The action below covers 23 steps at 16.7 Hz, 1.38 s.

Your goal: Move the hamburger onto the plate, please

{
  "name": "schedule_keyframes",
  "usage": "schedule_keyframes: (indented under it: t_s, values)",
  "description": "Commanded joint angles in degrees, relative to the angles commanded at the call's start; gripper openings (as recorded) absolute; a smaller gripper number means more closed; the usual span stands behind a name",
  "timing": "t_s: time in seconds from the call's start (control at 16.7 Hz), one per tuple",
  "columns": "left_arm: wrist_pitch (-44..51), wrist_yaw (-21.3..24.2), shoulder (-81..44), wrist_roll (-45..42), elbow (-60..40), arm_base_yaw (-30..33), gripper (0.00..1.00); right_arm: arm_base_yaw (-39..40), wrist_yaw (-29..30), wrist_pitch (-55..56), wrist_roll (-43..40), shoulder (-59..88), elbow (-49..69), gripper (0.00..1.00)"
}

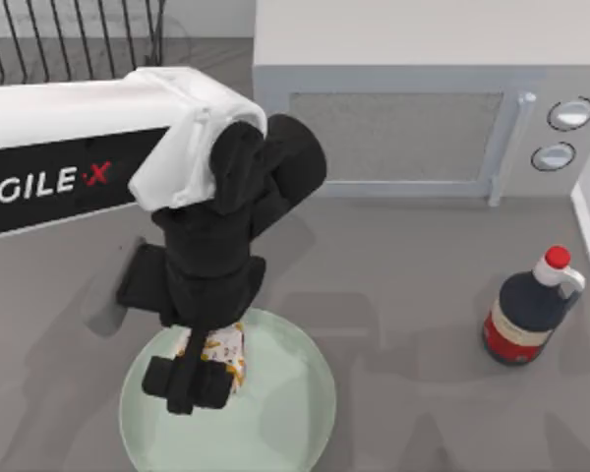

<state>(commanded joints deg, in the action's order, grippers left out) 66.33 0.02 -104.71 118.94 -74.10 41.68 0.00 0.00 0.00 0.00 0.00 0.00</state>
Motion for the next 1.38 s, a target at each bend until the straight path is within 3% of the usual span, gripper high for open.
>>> schedule_keyframes:
  t_s: [0.3, 0.66, 1.02, 1.32, 1.38]
  values:
    - [-1.92, -0.55, 2.29, 10.19, 0.72, 2.26, 0.00, 0.00, 0.00, 0.00, 0.00, 0.00, 0.00, 1.00]
    - [-2.07, -0.54, 2.10, 10.21, 0.74, 2.05, 0.00, 0.00, 0.00, 0.00, 0.00, 0.00, 0.00, 1.00]
    - [-11.15, -0.56, -0.19, 10.22, 7.16, 2.10, 0.00, 0.00, 0.00, 0.00, 0.00, 0.00, 0.00, 1.00]
    - [-12.07, -0.56, -0.51, 10.20, 7.98, 2.16, 0.00, 0.00, 0.00, 0.00, 0.00, 0.00, 0.00, 1.00]
    - [-12.07, -0.56, -0.51, 10.20, 7.98, 2.16, 0.08, 0.00, 0.00, 0.00, 0.00, 0.00, 0.00, 1.00]
